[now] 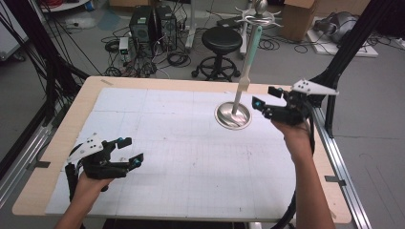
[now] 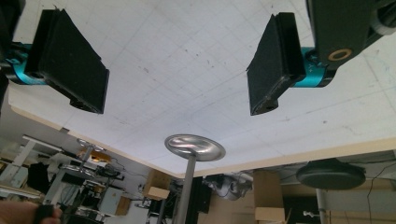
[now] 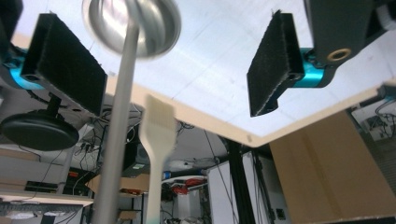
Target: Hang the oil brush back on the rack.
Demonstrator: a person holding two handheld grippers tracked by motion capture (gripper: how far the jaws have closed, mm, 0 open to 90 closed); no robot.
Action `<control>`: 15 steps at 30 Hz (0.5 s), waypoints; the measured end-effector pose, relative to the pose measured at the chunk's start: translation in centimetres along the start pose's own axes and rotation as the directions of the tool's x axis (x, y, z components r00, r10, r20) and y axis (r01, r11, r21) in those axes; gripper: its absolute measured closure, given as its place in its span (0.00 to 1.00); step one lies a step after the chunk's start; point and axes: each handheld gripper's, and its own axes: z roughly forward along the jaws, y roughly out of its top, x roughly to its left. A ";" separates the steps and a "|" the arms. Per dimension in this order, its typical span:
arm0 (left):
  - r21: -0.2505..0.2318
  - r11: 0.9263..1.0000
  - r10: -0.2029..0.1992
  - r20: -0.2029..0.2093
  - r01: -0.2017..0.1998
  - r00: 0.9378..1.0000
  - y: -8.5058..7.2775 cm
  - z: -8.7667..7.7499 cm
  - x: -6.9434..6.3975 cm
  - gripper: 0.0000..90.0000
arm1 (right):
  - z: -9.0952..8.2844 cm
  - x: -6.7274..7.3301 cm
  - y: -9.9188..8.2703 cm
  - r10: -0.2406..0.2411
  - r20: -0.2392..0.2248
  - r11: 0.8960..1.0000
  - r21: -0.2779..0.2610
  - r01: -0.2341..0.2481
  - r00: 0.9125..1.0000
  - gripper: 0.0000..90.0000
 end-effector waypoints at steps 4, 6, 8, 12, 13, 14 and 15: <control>-0.007 1.000 -0.002 0.001 0.002 1.000 -0.1 -0.1 0.1 0.24 | -1.4 1.8 -3.0 0.004 0.015 1.000 -0.001 -0.004 1.000 0.20; -0.012 1.000 0.000 -0.002 0.000 1.000 -0.1 -0.2 0.1 0.24 | -2.1 2.5 -4.7 0.015 0.012 1.000 -0.003 -0.015 1.000 0.20; -0.026 1.000 -0.004 -0.002 0.004 1.000 -0.1 -0.3 0.1 0.24 | -2.7 3.3 -6.6 0.019 0.020 1.000 -0.001 -0.019 1.000 0.20; -0.031 1.000 -0.003 0.007 0.004 1.000 -0.2 -0.4 0.3 0.24 | -3.5 4.4 -10.0 0.030 0.042 1.000 0.006 -0.030 0.999 0.20; -0.030 1.000 0.004 0.007 -0.004 1.000 -0.3 -0.4 0.3 0.24 | -3.7 4.6 -10.8 0.037 0.051 0.999 0.000 -0.037 0.998 0.20; -0.028 1.000 0.007 0.011 -0.007 1.000 -0.3 -0.4 0.2 0.24 | -3.9 4.8 -11.4 0.047 0.059 0.999 -0.008 -0.046 0.997 0.20; -0.021 1.000 0.014 0.011 -0.014 1.000 -0.3 -0.4 0.3 0.24 | -4.1 4.9 -11.9 0.050 0.070 0.999 -0.016 -0.049 0.996 0.20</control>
